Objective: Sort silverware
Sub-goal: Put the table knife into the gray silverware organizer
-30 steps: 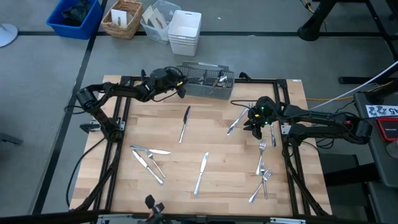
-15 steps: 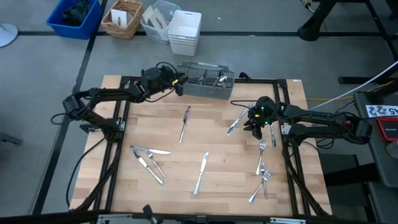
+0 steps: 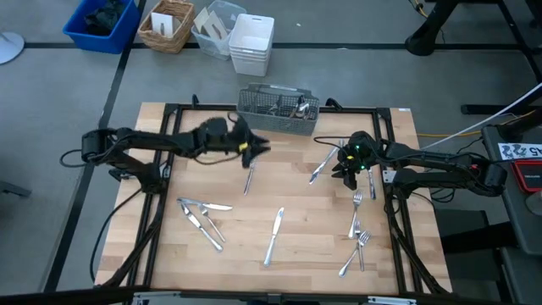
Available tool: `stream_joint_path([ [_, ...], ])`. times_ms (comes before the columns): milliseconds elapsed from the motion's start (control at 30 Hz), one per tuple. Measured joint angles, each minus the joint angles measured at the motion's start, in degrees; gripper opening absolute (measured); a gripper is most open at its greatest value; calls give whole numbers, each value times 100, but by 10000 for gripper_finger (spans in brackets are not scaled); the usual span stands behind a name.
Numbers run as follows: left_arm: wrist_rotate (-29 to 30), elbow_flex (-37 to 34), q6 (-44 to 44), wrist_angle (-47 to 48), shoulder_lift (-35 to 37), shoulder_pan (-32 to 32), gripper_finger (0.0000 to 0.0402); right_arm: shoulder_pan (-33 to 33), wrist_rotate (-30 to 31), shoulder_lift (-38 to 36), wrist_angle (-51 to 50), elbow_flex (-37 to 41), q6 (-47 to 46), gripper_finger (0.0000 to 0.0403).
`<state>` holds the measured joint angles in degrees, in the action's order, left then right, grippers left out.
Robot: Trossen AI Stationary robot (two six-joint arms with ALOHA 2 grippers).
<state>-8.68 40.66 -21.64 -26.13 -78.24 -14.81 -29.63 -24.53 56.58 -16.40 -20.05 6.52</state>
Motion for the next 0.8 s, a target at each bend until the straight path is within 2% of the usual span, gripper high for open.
stream_joint_path([
  [67,116,2,-1,228,0,294,159,-2,0,0,0,0,0,131],
  [200,719,2,-83,790,0,800,159,-2,0,0,0,0,-1,131],
  [367,1135,2,-485,1282,0,1169,159,-2,0,0,0,0,0,131],
  [467,1201,4,-795,1643,0,1290,159,-2,0,0,1,0,-22,131],
  [600,1240,4,-1331,2574,0,1348,159,-2,0,0,0,0,-31,131],
  [800,1685,4,-2016,3439,-137,1177,159,-1,0,0,4,0,-32,131],
])
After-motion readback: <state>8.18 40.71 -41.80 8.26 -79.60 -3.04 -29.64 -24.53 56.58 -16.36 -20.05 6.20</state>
